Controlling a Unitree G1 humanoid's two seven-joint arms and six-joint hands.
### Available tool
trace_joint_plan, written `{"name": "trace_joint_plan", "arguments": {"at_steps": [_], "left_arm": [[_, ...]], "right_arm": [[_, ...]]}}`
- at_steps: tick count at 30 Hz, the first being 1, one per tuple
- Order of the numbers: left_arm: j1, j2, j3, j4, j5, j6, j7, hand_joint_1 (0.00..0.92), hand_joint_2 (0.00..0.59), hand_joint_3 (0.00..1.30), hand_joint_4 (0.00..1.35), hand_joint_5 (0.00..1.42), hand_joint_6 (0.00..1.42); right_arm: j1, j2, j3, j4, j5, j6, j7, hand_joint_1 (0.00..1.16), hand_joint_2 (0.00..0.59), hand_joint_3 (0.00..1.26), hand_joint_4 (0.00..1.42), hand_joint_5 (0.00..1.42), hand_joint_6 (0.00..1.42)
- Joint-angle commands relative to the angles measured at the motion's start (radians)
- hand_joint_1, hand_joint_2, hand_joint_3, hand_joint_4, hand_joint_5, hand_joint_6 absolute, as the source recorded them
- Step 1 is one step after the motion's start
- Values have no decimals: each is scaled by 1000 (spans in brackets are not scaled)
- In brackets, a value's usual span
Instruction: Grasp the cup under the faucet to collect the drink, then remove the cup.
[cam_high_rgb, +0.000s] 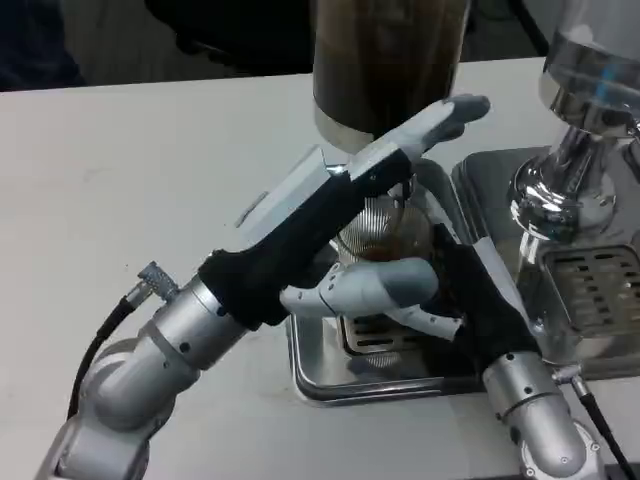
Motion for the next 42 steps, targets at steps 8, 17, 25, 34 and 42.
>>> {"name": "trace_joint_plan", "arguments": {"at_steps": [8, 17, 25, 34, 42], "left_arm": [[60, -4, 100, -84, -9, -17, 78, 0, 117, 54, 0, 90, 29], [134, -6, 199, -175, -52, -26, 138, 0, 129, 56, 0, 79, 13], [262, 4, 300, -114, -13, -11, 203, 0, 136, 45, 0, 103, 21], [341, 15, 341, 27, 35, -18, 259, 0, 139, 44, 0, 104, 16], [386, 35, 343, 51, 110, 73, 295, 0, 158, 35, 0, 72, 0]], "right_arm": [[-5, 12, -10, 26, 11, -23, -2, 739, 195, 0, 0, 0, 15], [0, 13, -8, 27, 5, -35, -13, 740, 195, 0, 0, 0, 26], [4, 25, -16, 40, 25, -42, -5, 803, 180, 0, 0, 0, 73], [4, 27, -15, 54, 32, -50, 4, 810, 180, 0, 0, 0, 102], [-13, 28, -6, 82, 37, -61, 14, 826, 173, 0, 0, 0, 132]]}}
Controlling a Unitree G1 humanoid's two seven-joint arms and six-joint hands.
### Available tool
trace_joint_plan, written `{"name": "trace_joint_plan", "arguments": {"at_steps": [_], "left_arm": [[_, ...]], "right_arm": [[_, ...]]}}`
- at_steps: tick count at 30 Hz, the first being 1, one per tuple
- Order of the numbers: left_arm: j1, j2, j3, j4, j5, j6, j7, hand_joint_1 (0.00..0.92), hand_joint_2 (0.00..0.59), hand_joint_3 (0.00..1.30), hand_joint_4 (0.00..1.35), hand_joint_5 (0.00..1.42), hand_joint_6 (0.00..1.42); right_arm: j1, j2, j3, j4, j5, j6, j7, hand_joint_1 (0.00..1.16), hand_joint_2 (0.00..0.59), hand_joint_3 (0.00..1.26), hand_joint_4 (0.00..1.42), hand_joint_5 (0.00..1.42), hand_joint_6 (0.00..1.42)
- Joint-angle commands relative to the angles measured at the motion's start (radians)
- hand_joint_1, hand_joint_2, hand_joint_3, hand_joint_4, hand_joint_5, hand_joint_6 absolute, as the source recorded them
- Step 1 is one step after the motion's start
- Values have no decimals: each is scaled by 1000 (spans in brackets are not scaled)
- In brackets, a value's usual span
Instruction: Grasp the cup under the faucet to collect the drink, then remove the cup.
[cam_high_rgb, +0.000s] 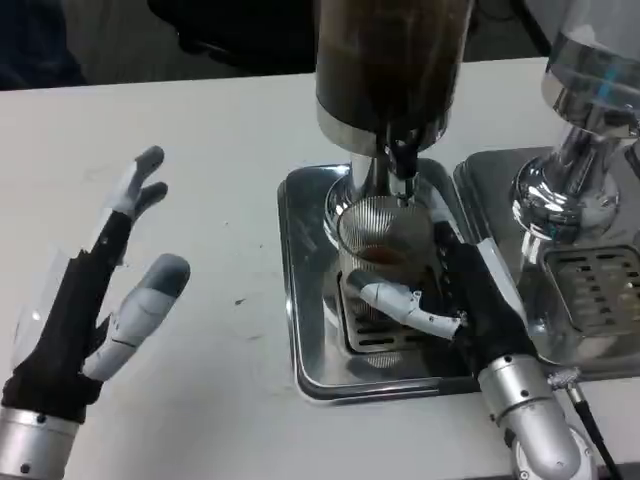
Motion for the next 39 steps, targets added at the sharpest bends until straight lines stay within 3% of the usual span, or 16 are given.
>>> {"name": "trace_joint_plan", "arguments": {"at_steps": [1, 7, 19, 23, 25, 39], "left_arm": [[27, 30, -10, 9, 77, 43, 31, 0, 158, 35, 0, 71, 0], [28, 48, -54, 64, 190, 38, 91, 0, 157, 25, 0, 53, 0], [38, 54, -84, 102, 166, 23, 104, 0, 159, 28, 0, 45, 0], [41, 53, -86, 101, 155, 23, 104, 0, 159, 32, 0, 45, 0], [42, 53, -87, 100, 152, 24, 103, 0, 160, 34, 0, 45, 0], [55, 55, -86, 88, 122, 27, 92, 0, 161, 60, 0, 33, 0]], "right_arm": [[-5, 3, 4, 30, 0, 1, 13, 825, 173, 0, 0, 0, 132], [-20, 5, 5, 49, 4, -3, 20, 825, 172, 0, 0, 0, 148], [-32, 10, 10, 63, -1, 7, 22, 875, 163, 0, 8, 89, 227], [-41, 11, 14, 74, -13, 13, 9, 889, 166, 0, 60, 132, 265], [-46, 7, 24, 71, -38, 20, -14, 921, 168, 2, 152, 208, 337], [-69, 28, 37, 112, -75, 17, -96, 1052, 208, 330, 485, 471, 543]]}}
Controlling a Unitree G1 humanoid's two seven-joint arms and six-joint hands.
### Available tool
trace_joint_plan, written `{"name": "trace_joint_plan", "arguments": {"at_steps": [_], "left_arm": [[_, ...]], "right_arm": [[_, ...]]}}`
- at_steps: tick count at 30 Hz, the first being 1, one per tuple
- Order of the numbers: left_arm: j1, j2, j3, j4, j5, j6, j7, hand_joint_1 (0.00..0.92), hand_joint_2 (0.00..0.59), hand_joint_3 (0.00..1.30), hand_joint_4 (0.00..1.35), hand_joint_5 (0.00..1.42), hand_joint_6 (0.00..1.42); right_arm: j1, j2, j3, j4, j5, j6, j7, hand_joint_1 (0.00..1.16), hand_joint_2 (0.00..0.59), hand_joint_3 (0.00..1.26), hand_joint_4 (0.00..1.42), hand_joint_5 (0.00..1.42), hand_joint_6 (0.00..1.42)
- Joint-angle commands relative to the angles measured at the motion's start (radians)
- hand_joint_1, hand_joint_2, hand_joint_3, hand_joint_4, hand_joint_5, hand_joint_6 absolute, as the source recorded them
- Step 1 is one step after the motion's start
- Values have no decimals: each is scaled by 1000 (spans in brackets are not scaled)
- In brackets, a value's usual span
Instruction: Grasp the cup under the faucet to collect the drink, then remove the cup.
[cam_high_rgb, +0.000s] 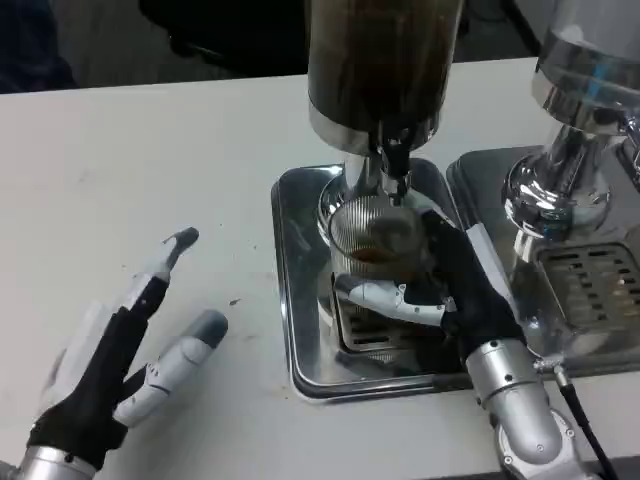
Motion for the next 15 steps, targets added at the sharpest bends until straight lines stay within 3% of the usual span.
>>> {"name": "trace_joint_plan", "arguments": {"at_steps": [1, 8, 15], "left_arm": [[15, 15, -2, -6, -21, -7, -1, 0, 161, 61, 0, 33, 0], [19, 17, -4, -10, -29, -5, -4, 0, 158, 63, 0, 33, 0], [17, 17, -11, -12, -31, -6, -9, 0, 157, 64, 0, 33, 0]], "right_arm": [[2, 16, 13, 37, -19, 12, -21, 1056, 205, 373, 509, 499, 562], [-1, 33, 2, 52, -22, -13, -76, 1094, 175, 528, 601, 607, 662], [2, 34, -10, 40, -22, -36, -120, 1117, 154, 590, 636, 680, 739]]}}
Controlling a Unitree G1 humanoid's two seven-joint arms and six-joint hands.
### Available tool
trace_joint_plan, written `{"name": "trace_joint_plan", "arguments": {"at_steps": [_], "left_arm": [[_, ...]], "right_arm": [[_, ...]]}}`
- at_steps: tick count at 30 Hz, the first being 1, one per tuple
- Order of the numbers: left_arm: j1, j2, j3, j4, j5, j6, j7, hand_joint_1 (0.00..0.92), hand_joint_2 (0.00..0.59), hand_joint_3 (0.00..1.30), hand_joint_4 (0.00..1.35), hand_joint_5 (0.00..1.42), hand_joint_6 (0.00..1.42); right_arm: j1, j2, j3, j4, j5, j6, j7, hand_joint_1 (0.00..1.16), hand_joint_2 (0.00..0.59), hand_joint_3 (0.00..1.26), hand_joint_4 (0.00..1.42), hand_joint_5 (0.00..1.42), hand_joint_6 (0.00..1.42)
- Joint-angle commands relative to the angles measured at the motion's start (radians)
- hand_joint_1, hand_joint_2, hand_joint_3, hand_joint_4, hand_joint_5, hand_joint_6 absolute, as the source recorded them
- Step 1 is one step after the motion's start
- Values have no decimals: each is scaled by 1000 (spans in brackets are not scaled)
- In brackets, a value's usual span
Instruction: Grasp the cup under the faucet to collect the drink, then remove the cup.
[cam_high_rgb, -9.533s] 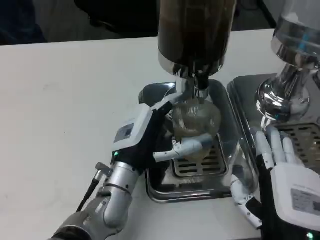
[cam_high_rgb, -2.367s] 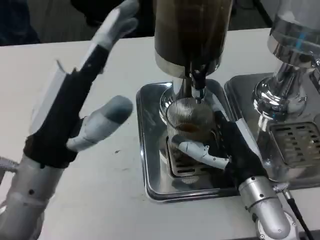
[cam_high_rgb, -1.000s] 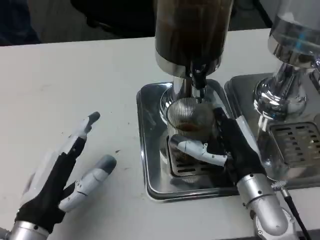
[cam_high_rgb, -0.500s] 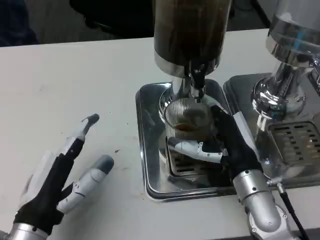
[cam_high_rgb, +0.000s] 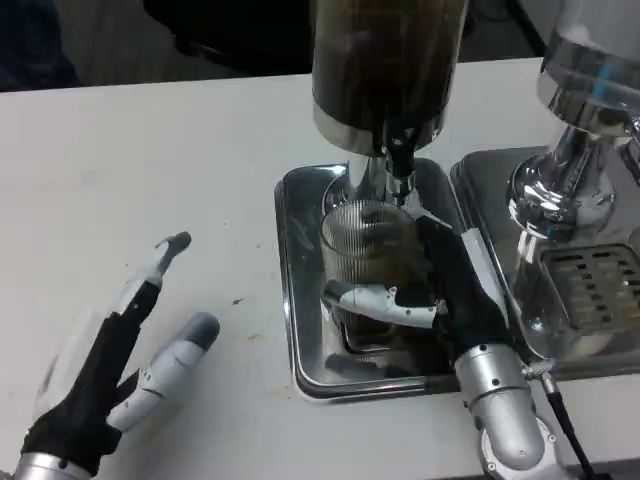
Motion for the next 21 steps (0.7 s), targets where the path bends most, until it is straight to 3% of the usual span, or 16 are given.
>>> {"name": "trace_joint_plan", "arguments": {"at_steps": [1, 11, 21], "left_arm": [[1, 12, -10, -10, -9, -5, -10, 0, 157, 64, 0, 33, 0], [-14, 15, -19, 7, -17, -11, -25, 0, 157, 64, 0, 33, 0], [-23, 14, -27, 18, -20, -15, -27, 0, 157, 64, 0, 33, 0]], "right_arm": [[11, 4, -10, -7, -2, -14, -28, 1118, 151, 601, 652, 689, 750], [33, 11, -17, -36, -5, -38, -78, 1129, 113, 720, 763, 793, 941], [69, 5, -18, -115, -20, -34, -94, 1126, 113, 761, 799, 833, 1028]]}}
